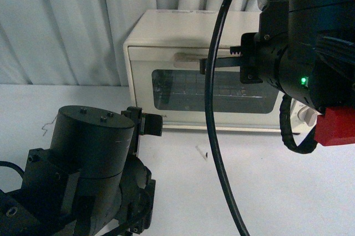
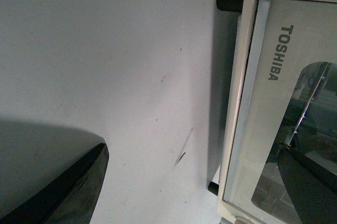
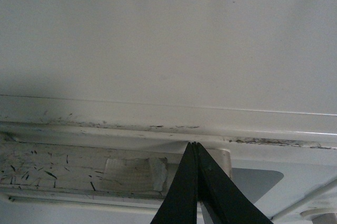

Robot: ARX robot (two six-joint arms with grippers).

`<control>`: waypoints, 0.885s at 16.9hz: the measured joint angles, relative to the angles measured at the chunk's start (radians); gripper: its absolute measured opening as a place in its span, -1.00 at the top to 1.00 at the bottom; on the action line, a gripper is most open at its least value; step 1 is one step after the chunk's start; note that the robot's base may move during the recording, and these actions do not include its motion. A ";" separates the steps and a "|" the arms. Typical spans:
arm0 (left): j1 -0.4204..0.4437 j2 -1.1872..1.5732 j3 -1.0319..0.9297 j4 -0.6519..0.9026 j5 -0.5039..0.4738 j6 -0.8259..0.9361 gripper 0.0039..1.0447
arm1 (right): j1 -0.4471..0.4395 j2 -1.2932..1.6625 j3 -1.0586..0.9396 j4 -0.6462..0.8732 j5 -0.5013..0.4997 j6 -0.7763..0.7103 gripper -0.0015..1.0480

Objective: Open oven

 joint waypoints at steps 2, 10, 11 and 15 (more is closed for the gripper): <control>0.000 0.000 0.000 0.000 0.000 0.000 -0.88 | 0.008 0.013 0.014 0.000 -0.003 0.002 0.96; 0.000 0.000 0.000 0.000 0.000 0.000 -0.88 | 0.024 0.040 0.038 0.008 0.007 0.028 0.96; 0.000 0.000 0.000 0.000 0.000 0.000 -0.88 | 0.027 0.042 0.038 0.010 0.012 0.037 0.96; 0.000 0.000 0.000 0.000 0.000 0.000 -0.88 | 0.057 0.027 -0.017 0.054 0.055 0.085 0.96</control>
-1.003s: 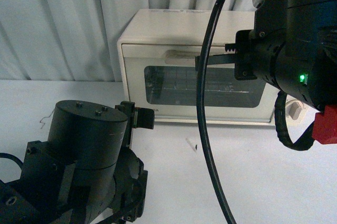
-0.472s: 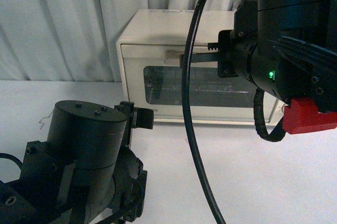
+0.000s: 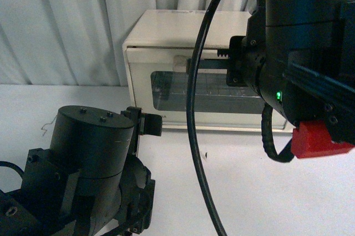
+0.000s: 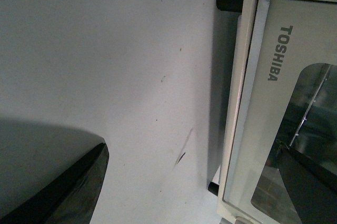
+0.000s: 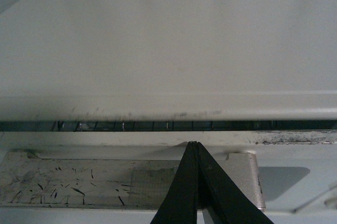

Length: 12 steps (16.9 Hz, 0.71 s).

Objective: Open oven

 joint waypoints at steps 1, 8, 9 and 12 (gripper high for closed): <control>0.000 0.000 0.000 0.000 0.000 0.000 -0.88 | 0.021 -0.023 -0.032 -0.003 0.022 0.017 0.96; 0.000 0.000 0.000 0.001 0.002 0.000 -0.88 | 0.095 -0.468 -0.360 -0.134 0.281 0.037 0.96; 0.000 0.000 0.000 0.000 0.000 0.000 -0.88 | 0.070 -0.580 -0.416 -0.209 0.344 0.038 0.96; 0.000 0.000 0.000 0.000 0.000 0.000 -0.88 | -0.008 -0.999 -0.566 -0.650 0.455 0.190 0.96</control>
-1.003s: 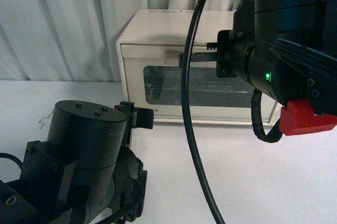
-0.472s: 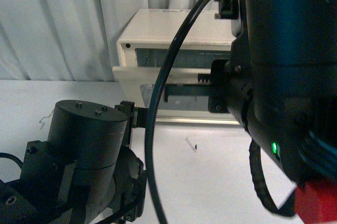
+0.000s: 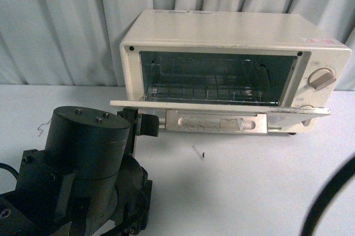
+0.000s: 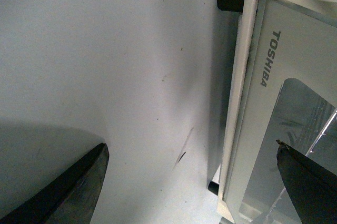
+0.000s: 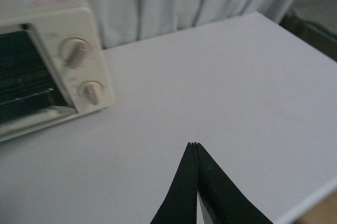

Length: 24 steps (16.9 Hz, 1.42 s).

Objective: Open oven

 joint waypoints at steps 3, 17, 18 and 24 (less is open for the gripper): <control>0.000 0.000 0.000 -0.002 0.000 0.000 -0.88 | -0.163 -0.323 -0.092 -0.443 -0.159 0.365 0.81; -0.002 0.000 0.000 -0.002 0.000 0.000 -0.88 | -0.500 -0.676 -0.323 0.164 -0.890 -0.333 0.96; -0.002 0.000 0.000 -0.002 0.000 0.000 -0.88 | -0.500 -0.690 -0.323 0.146 -0.890 -0.338 0.96; -0.002 0.000 0.000 -0.001 0.003 0.000 -0.88 | -0.500 -0.907 -0.323 -0.061 -0.891 -0.348 0.96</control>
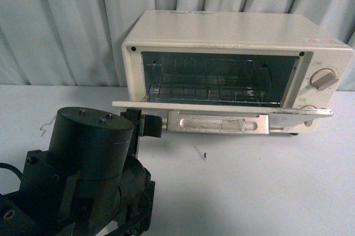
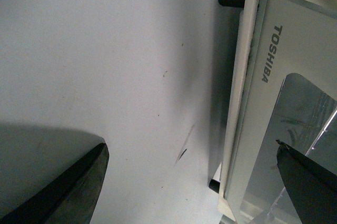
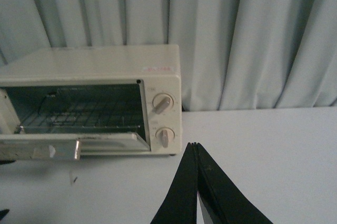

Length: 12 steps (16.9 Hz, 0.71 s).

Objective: Open oven

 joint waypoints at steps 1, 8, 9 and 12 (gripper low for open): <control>0.000 0.000 0.000 -0.001 -0.001 0.000 -0.88 | 0.000 0.002 0.002 -0.008 0.000 0.000 0.96; 0.000 0.000 0.000 0.000 -0.003 0.000 -0.88 | 0.000 0.003 0.000 -0.012 0.000 -0.002 0.24; 0.000 0.000 0.000 0.000 -0.003 0.000 -0.88 | 0.000 0.003 0.000 -0.012 0.000 -0.002 -0.01; 0.021 0.034 -0.087 0.214 0.017 0.259 -0.87 | 0.000 0.003 0.000 -0.012 0.000 -0.002 -0.63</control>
